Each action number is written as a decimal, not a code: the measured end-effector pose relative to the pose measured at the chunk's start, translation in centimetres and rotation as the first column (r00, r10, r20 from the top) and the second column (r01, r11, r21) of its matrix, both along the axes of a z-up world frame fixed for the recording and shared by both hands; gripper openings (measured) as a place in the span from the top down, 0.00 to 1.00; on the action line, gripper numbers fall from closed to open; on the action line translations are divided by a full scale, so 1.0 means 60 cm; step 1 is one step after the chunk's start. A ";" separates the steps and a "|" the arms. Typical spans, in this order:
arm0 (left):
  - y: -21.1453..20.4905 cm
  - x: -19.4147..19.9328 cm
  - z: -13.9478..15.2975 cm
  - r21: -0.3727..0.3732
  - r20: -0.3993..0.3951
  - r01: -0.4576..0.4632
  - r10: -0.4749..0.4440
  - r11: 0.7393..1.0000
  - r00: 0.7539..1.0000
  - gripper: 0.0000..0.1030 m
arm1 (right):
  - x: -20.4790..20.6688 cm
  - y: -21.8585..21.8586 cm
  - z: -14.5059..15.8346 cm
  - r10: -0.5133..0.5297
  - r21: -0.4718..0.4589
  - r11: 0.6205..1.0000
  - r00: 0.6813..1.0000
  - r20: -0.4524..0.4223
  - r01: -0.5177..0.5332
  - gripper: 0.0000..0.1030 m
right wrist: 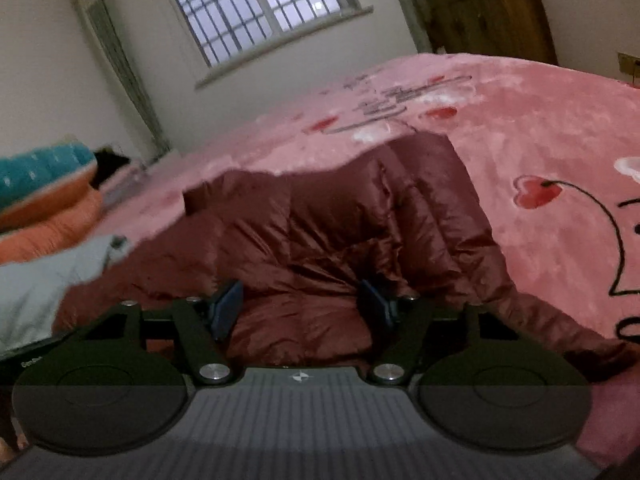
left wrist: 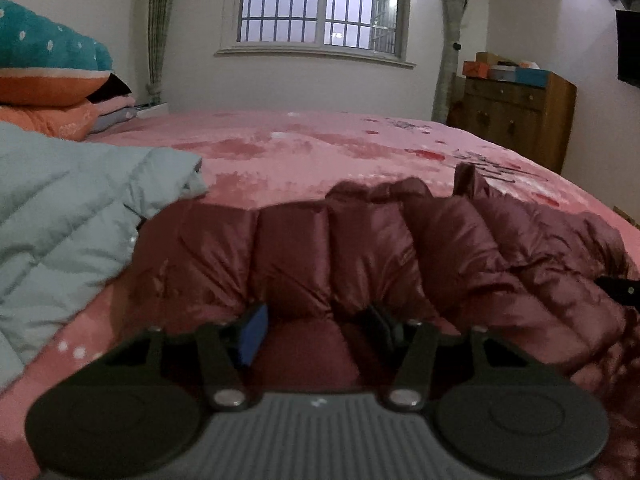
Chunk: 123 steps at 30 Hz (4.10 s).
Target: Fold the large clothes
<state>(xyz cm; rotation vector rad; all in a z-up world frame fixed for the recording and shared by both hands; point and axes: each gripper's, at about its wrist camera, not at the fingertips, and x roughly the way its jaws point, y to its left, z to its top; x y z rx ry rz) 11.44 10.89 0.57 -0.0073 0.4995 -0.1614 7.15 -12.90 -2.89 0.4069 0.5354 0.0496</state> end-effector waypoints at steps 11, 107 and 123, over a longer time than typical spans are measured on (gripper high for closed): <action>-0.005 0.007 -0.021 0.004 0.000 0.004 -0.004 1.000 1.000 0.45 | 0.022 0.028 -0.017 -0.003 -0.105 0.994 1.000 -0.030 0.000 0.23; 0.189 -0.472 -0.001 -0.115 -0.271 0.031 -0.061 0.993 0.961 0.24 | -0.489 -0.094 0.025 0.074 0.174 0.985 0.952 -0.298 -0.022 0.01; 0.179 -0.475 -0.011 -0.197 -0.303 0.089 -0.147 0.976 0.942 0.17 | -0.486 -0.094 0.020 0.124 0.203 0.977 0.937 -0.326 -0.059 0.09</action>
